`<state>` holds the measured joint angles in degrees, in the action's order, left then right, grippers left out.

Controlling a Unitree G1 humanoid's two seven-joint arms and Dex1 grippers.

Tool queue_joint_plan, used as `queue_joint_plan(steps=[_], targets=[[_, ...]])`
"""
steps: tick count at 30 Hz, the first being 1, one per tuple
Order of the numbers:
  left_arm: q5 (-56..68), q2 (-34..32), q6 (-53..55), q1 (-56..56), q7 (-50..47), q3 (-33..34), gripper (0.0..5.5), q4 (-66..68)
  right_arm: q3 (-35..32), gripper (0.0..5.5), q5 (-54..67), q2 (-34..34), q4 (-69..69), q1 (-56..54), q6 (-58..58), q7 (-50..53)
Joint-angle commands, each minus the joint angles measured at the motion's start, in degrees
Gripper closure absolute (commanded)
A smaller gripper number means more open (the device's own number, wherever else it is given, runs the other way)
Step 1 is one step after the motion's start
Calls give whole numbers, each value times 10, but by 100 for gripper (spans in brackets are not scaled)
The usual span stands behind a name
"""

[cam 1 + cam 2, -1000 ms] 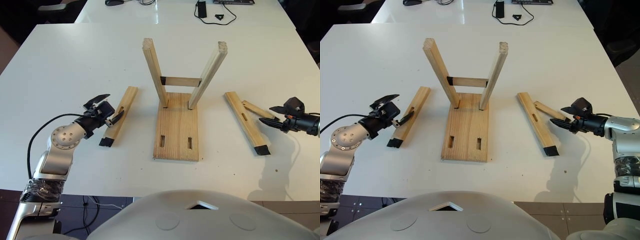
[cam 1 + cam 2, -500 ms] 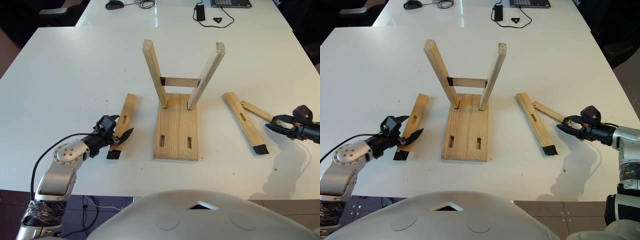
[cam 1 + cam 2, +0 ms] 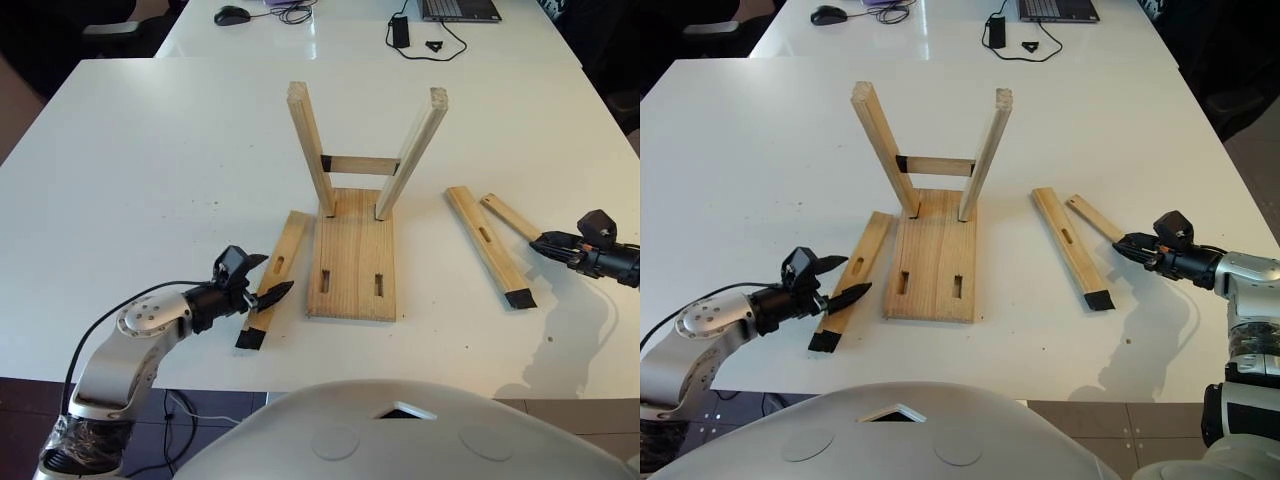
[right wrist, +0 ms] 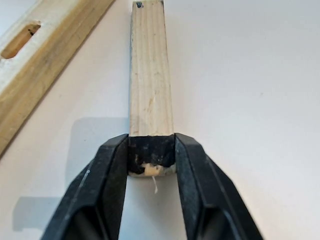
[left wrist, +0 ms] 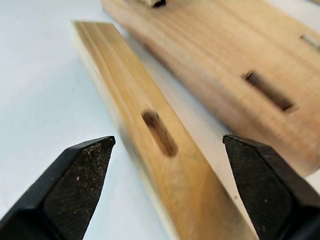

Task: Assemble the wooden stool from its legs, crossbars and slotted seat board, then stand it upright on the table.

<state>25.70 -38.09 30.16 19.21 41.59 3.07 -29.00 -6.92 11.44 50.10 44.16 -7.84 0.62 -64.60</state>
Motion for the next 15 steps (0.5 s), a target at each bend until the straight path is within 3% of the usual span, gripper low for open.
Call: queue_joint_plan(steps=[1,6,9,12,15], targets=[[47,-15,16,-46,13,49,148,-27,-26,419,26,-8,-13,-11,-21,-1],[148,-27,47,-76,27,120,148,-67,-107,419,118,3,-106,-15,-97,-12],[268,-7,77,-147,-40,153,148,-111,-177,419,259,-3,-287,-10,-220,-8],[377,29,91,-259,-151,135,148,-132,-199,419,412,-20,-476,-21,-323,18],[405,43,97,-313,-167,94,148,-129,-190,419,514,-24,-567,-39,-375,33]])
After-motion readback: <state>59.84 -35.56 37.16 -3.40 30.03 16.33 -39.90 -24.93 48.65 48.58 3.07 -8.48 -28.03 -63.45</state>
